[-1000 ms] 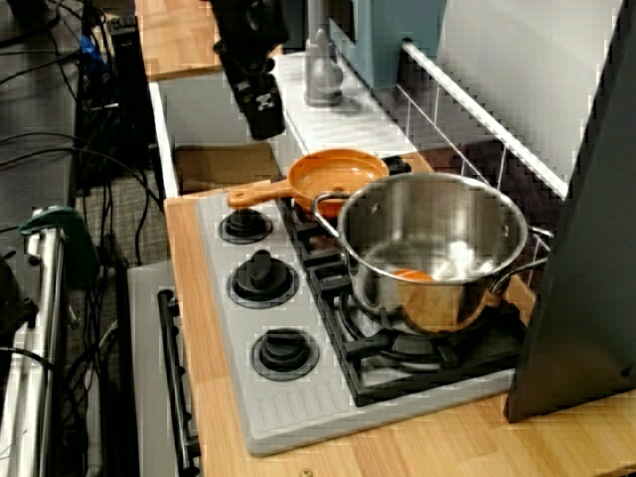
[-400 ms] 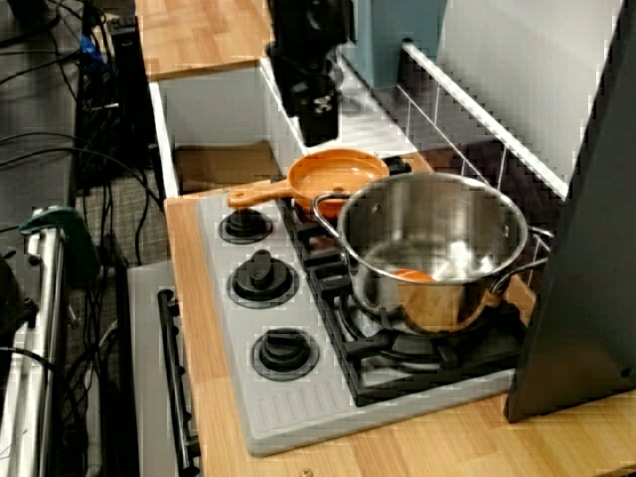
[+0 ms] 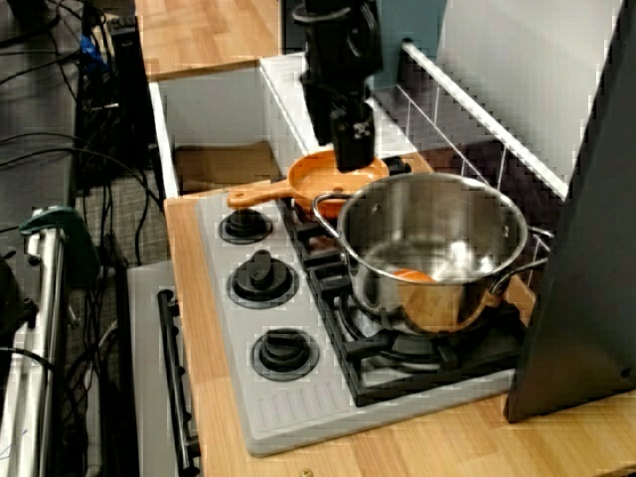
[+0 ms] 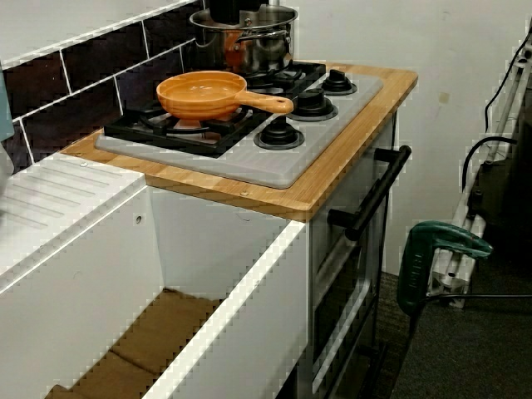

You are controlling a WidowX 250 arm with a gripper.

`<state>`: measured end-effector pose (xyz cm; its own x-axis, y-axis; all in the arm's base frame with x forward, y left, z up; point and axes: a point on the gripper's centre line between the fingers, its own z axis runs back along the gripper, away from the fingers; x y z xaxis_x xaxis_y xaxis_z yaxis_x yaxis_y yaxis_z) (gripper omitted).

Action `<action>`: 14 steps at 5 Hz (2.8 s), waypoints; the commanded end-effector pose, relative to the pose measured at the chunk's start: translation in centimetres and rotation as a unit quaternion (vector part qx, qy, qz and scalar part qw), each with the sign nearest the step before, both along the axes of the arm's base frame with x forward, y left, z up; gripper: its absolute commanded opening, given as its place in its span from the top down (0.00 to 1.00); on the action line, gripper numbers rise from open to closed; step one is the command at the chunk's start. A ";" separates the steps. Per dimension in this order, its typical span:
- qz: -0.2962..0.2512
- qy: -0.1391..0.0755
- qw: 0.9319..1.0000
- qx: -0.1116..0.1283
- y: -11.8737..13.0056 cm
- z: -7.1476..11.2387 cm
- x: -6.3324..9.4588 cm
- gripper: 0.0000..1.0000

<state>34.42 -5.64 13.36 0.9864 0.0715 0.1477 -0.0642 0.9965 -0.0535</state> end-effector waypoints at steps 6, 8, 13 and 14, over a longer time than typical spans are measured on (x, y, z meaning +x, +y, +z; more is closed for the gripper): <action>0.018 -0.019 0.999 0.019 -2.0 -1.8 3.7 0.00; 0.020 -0.014 1.000 0.013 -1.6 -2.4 3.6 1.00; 0.005 -0.012 1.000 -0.003 -0.9 -0.8 -0.2 1.00; 0.000 -0.010 1.000 -0.002 -1.0 -0.8 -1.0 1.00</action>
<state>33.41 -6.66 9.14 0.9937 0.0739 0.0844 -0.0712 0.9969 -0.0341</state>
